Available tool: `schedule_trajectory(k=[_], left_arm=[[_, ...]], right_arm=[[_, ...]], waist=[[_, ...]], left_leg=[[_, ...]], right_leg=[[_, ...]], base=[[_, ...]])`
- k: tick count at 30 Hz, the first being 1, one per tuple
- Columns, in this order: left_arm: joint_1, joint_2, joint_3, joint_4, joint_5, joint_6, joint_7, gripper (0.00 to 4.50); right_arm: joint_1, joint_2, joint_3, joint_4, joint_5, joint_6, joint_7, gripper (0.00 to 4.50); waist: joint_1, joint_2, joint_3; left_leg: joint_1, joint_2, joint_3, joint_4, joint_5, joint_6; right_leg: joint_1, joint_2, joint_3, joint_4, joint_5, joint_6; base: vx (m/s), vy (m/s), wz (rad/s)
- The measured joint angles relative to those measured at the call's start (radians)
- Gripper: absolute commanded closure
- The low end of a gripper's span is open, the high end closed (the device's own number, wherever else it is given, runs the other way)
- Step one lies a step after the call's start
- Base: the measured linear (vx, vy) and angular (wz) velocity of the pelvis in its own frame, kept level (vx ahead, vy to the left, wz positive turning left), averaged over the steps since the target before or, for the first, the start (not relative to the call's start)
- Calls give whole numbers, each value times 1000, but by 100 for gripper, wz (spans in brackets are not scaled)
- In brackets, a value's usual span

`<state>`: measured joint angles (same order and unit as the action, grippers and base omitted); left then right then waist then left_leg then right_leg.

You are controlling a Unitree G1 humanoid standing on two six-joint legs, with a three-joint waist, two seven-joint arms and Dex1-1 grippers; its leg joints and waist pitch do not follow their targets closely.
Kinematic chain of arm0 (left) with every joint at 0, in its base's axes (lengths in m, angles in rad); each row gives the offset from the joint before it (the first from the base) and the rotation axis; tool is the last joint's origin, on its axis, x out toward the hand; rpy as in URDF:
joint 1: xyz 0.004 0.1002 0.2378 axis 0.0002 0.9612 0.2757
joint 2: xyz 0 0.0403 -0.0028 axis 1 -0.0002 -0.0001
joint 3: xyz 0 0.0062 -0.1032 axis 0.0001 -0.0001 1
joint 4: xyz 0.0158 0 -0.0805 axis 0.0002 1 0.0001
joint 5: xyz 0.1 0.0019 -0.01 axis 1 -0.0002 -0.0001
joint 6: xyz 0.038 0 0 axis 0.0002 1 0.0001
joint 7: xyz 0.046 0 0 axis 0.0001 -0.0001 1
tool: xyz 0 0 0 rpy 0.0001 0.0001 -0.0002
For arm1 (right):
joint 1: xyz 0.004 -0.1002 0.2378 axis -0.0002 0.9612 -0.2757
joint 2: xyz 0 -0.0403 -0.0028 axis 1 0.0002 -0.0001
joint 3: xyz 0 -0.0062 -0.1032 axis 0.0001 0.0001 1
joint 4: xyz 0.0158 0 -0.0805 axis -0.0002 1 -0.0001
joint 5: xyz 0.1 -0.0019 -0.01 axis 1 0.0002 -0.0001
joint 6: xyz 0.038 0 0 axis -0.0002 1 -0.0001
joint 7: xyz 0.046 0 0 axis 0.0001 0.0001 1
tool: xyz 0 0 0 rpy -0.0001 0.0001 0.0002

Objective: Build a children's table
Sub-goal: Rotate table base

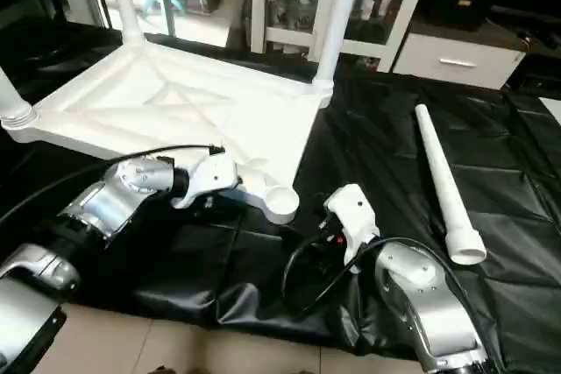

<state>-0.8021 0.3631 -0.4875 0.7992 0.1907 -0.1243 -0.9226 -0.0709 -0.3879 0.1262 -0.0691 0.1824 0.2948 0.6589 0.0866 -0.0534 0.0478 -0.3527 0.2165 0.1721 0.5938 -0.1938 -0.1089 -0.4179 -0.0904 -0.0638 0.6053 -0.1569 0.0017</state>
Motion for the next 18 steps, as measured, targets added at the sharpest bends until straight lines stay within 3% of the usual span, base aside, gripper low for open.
schedule_trajectory(k=[5, 8, 18], left_arm=[[-46, -20, -2, 116, 23, -57, 6, 199], [-75, -37, 1, 184, 30, -73, 15, 226], [-110, -52, 16, 234, 34, -91, -35, 296]], right_arm=[[2, -2, 0, -8, 3, 1, 4, 0], [3, -3, 0, -10, 4, 2, 3, 0], [16, -8, 0, -11, 4, 3, 4, 0]], waist=[[3, 0, 0], [3, 0, 0], [3, 0, 0]], left_leg=[[1, 0, 0, 0, 0, 0], [2, 0, 0, 0, 0, 0], [1, 0, 0, 0, 0, 0]], right_leg=[[1, 0, 0, 0, 0, 0], [1, 0, 0, 0, 0, -1], [1, 0, 0, 0, 0, -1]], base=[[0, 0, 0], [0, 0, 0], [0, 0, 0]])
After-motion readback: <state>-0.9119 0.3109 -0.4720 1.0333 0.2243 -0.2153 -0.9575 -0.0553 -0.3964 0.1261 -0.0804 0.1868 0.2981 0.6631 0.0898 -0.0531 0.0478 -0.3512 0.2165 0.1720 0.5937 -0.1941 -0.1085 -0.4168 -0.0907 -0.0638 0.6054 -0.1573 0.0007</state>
